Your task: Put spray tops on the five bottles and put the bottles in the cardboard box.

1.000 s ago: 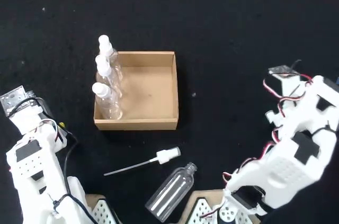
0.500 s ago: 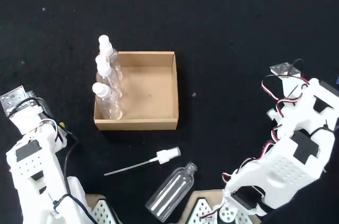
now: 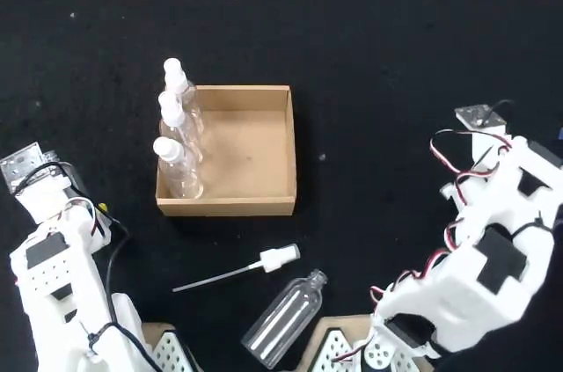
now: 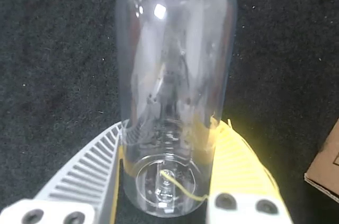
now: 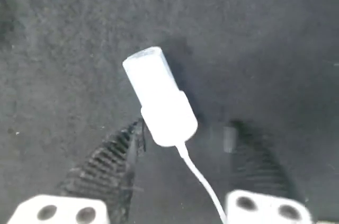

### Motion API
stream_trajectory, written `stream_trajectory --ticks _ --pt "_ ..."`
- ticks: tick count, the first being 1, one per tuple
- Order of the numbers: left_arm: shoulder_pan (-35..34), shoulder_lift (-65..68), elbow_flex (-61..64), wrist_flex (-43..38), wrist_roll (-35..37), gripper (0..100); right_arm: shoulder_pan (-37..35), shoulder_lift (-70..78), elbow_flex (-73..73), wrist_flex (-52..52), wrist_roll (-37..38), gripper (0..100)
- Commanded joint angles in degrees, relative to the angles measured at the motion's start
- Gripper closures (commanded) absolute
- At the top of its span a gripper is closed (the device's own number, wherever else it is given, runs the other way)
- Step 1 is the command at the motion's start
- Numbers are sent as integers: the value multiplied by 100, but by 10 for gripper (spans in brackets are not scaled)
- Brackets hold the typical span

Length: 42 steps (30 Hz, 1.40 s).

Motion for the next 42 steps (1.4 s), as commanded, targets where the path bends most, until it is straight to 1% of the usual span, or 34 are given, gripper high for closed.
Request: stream_trajectory --ticks 1,6,9,11,17,25,27,28,30,32,34,37,40,42 --pt "66 -149 -57 -44 9 970 -202 -910 -4 343 -132 675" --pt "66 -149 -57 -70 18 970 -905 -936 13 510 -123 717" --pt "66 -149 -57 -88 18 970 -1090 -567 -40 484 -132 729" --pt "66 -149 -57 -62 18 970 -993 -374 -242 484 44 730" --pt "66 -149 -57 -53 9 970 -290 -57 -620 484 1530 730" --pt "75 -141 -4 -88 18 970 -185 497 -611 79 1626 738" --pt "75 -141 4 -97 9 970 -193 585 -620 53 1626 805" --pt "75 -141 4 -97 9 970 -202 593 -646 44 1626 864" --pt "75 -141 13 -97 9 970 -220 505 -769 79 1591 993" --pt "75 -141 13 -97 9 970 -211 286 -848 141 1582 962" --pt "75 -141 13 -97 9 970 -202 -92 -901 343 1574 992" --pt "75 -141 13 -97 18 970 -299 -884 -901 826 1266 988" --pt "154 -149 -31 -105 18 970 -651 -1771 -875 1266 571 988" --pt "356 -149 -224 -114 -9 970 -932 -2334 -892 1398 -149 988"
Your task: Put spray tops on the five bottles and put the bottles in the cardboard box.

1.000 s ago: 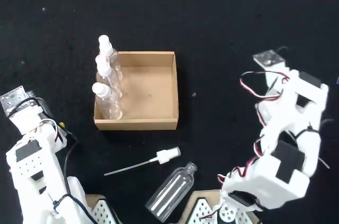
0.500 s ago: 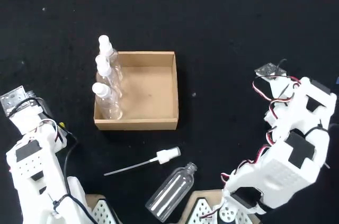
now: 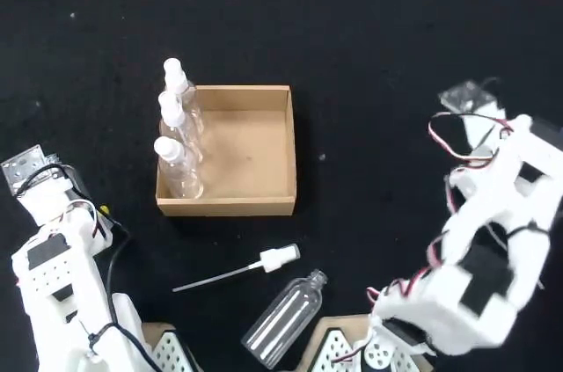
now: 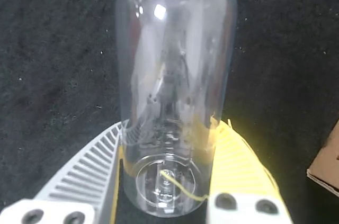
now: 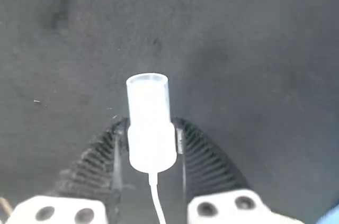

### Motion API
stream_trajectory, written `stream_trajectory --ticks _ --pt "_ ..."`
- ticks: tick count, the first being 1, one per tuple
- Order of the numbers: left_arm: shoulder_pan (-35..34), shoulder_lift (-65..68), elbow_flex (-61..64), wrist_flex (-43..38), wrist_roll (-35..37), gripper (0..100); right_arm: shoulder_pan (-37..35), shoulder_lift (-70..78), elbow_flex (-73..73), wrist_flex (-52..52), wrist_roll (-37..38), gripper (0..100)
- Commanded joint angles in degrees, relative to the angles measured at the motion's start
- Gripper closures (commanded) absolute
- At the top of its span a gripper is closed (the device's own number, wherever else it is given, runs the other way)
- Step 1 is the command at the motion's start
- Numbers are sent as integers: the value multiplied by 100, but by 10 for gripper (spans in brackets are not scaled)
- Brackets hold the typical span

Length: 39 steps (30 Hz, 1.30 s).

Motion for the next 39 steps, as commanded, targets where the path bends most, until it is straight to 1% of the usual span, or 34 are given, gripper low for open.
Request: stream_trajectory --ticks 1,4,8,12,15,17,19,21,23,25,27,30,34,36,39 --pt "426 -149 -479 -105 -18 970 -642 -1648 -303 369 -1451 988" --pt "567 -149 -1077 -105 -26 970 -1055 -2396 -330 378 -2505 988" --pt "391 -149 -2149 -105 -26 970 -1776 -3257 -338 387 -3587 986" --pt "382 -149 -3222 -88 -26 970 -2374 -4004 -532 387 -4220 987" --pt "541 -149 -3996 -53 9 970 -2532 -4409 -936 396 -4615 987" --pt "778 -149 -4409 -53 18 970 -2567 -4523 -1174 387 -5020 987" --pt "1200 -149 -4796 -62 18 970 -2576 -4532 -1367 352 -5459 987" --pt "1780 -149 -5200 -70 18 970 -2576 -4532 -1499 352 -5732 987" --pt "2492 -149 -5543 -53 18 970 -2558 -4532 -1596 352 -5864 987" --pt "3363 -149 -5666 -44 -18 970 -2523 -4576 -1640 352 -5890 987" --pt "4136 -158 -5525 -44 -18 970 -2523 -4576 -1675 352 -5890 987" --pt "4954 -290 -5130 -105 -18 970 -2558 -4576 -1851 343 -5960 987" --pt "5974 -712 -4576 -105 -18 970 -2532 -4576 -2352 35 -6769 987" --pt "6387 -993 -4224 -105 -26 970 -2567 -4576 -2633 -105 -7015 987" --pt "6668 -1415 -3565 -237 -26 970 -2699 -4576 -3020 -141 -7191 987"
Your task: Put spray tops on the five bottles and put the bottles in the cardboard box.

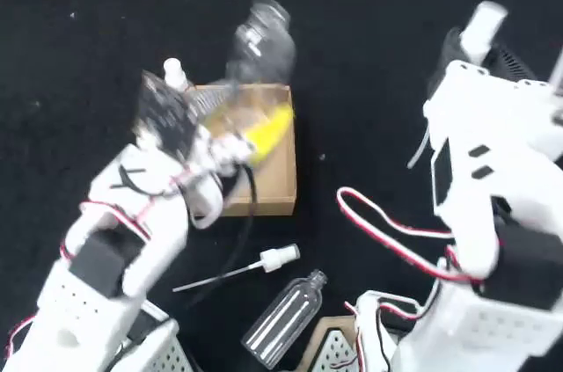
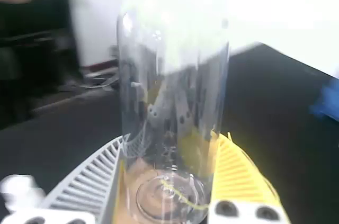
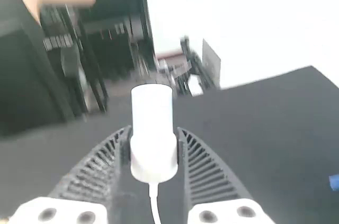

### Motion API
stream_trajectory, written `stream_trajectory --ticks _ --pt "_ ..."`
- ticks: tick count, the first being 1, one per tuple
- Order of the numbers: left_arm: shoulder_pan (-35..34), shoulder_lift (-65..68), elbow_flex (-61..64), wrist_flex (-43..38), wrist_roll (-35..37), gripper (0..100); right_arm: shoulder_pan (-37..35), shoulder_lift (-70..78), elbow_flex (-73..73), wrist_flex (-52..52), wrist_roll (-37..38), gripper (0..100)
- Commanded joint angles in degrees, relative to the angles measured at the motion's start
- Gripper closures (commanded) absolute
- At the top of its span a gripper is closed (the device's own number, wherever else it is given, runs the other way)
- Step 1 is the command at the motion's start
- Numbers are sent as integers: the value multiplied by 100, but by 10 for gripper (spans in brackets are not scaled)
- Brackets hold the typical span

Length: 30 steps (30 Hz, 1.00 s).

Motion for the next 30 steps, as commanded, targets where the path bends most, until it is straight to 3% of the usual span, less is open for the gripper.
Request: stream_trajectory --ticks 1,8,10,17,22,26,30 --pt "470 -712 804 -440 -26 970 -325 -171 -848 -246 -273 987" --pt "532 -1538 3503 -3446 18 970 -1160 -171 -1086 -246 -229 987" --pt "523 -1679 4013 -3956 18 970 -1222 -171 -1112 -255 -229 987" --pt "497 -1793 4470 -4088 18 970 -1336 -171 -1059 -914 -273 987" --pt "549 -1837 4884 -4237 18 970 -2295 -171 -1059 -791 -264 987" --pt "488 -1837 5569 -5011 9 970 -2901 -171 -1051 -774 -229 987" --pt "497 -1785 5991 -5908 -18 970 -3042 -171 -1051 -765 -220 987"
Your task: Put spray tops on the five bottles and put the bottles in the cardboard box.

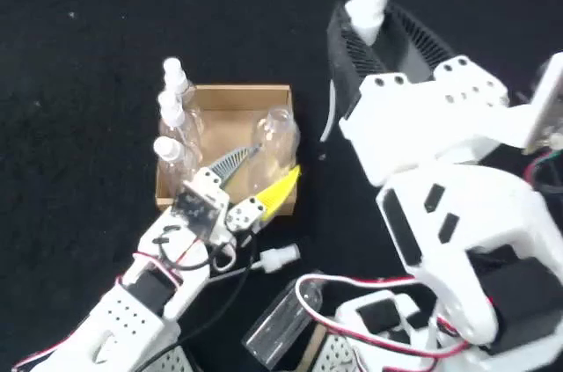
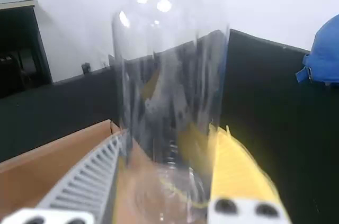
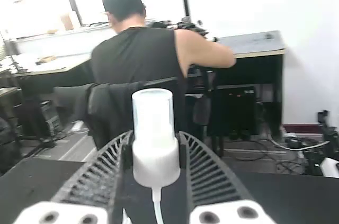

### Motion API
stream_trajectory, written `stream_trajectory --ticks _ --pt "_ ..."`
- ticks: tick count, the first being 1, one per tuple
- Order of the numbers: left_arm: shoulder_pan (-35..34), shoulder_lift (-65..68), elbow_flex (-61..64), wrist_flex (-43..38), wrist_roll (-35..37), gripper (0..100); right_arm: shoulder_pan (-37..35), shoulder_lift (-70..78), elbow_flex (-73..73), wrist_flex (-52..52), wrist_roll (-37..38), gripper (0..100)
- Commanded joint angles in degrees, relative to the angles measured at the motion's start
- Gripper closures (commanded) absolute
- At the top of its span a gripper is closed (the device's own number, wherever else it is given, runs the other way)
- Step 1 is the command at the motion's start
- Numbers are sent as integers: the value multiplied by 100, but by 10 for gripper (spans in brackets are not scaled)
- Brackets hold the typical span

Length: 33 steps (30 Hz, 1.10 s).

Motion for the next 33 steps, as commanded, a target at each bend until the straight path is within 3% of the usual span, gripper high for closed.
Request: stream_trajectory --ticks 1,13,21,26,33 --pt "13 -141 198 -721 -26 970 -202 -127 -259 -88 9 987" --pt "66 -105 198 193 -26 970 -202 -365 -101 -431 -44 987" --pt "136 -88 198 185 9 970 -1081 -796 1763 -2312 9 987" --pt "180 -88 198 185 9 970 -1099 -1182 2914 -3578 18 987" --pt "163 -88 198 193 0 970 -1099 -1279 3125 -3701 897 988"
